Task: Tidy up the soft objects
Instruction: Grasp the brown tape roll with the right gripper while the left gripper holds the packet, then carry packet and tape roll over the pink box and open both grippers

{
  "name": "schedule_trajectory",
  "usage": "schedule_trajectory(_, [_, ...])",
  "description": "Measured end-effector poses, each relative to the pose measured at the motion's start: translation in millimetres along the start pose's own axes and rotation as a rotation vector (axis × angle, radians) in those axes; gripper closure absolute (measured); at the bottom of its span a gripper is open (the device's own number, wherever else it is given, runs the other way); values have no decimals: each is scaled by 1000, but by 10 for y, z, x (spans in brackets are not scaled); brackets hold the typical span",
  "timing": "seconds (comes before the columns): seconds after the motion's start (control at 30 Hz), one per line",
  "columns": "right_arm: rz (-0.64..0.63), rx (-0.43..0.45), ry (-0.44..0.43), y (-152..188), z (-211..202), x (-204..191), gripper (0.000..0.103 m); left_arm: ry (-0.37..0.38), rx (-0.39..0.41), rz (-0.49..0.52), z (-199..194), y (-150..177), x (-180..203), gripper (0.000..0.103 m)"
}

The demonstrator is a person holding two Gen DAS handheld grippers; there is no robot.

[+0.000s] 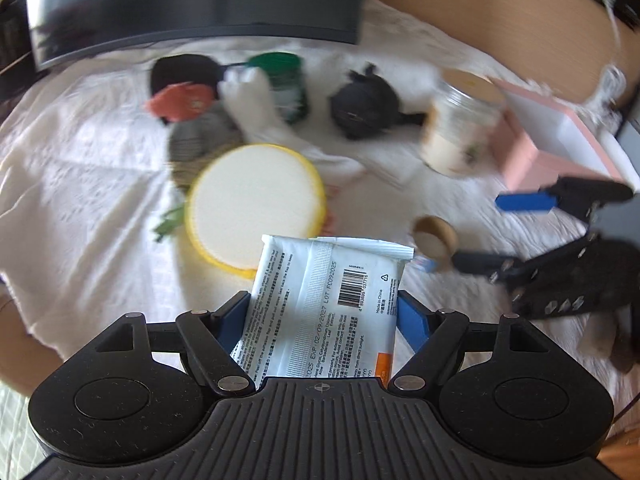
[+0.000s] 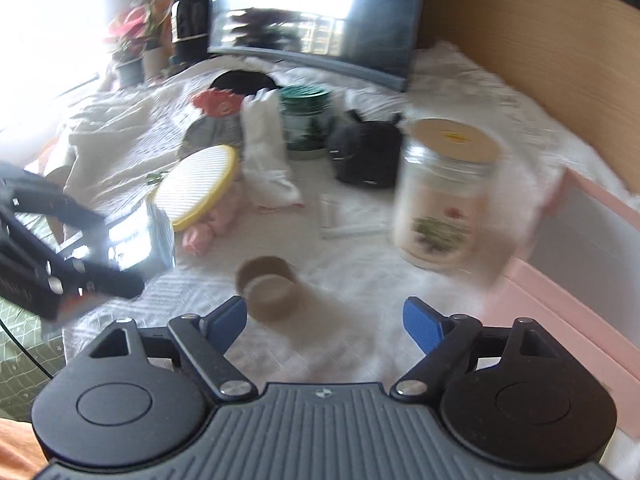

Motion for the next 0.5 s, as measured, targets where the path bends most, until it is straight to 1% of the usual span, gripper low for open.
schedule_trajectory(0.07, [-13, -16, -22, -40, 144, -105, 20, -2, -1, -10, 0, -19, -75, 21])
schedule_trajectory(0.1, [-22, -25, -31, -57, 215, -159, 25, 1, -4, -8, 10, -28, -93, 21])
schedule_trajectory(0.13, [-29, -35, -37, -71, 277, -204, 35, 7, -9, -5, 23, -33, -98, 21])
schedule_trajectory(0.17, [-33, -48, -39, -83, 329, -237, 41, 15, -15, 0, 40, -41, -98, 21])
schedule_trajectory(0.2, [-33, -64, -42, -89, 372, -259, 54, 24, -19, 8, 56, -45, -91, 21])
schedule_trajectory(0.23, [-29, -78, -48, -94, 395, -271, 59, 36, -25, 18, 81, -55, -74, 21])
schedule_trajectory(0.27, [-19, -81, -55, -100, 384, -272, 59, 52, -32, 27, 112, -66, -44, 21])
schedule_trajectory(0.33, [-15, -66, -38, -103, 289, -247, 59, 95, -49, 49, 178, -97, 52, 21])
schedule_trajectory(0.4, [-14, -53, 1, -77, 128, -167, 59, 151, -68, 98, 242, -133, 224, 21])
schedule_trajectory(0.5, [62, -63, 82, 30, -154, 102, 59, 236, -94, 195, 330, -206, 559, 21])
Point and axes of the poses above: each gripper's, at about its wrist camera, not at the fingertips, and z roughly the way its jaws point, x to its right, y to its underside, the point moved 6 cm from there along z, roughly the way its jaws point, and after that the axes turned 5 degrees about y, right-handed, at the moved point
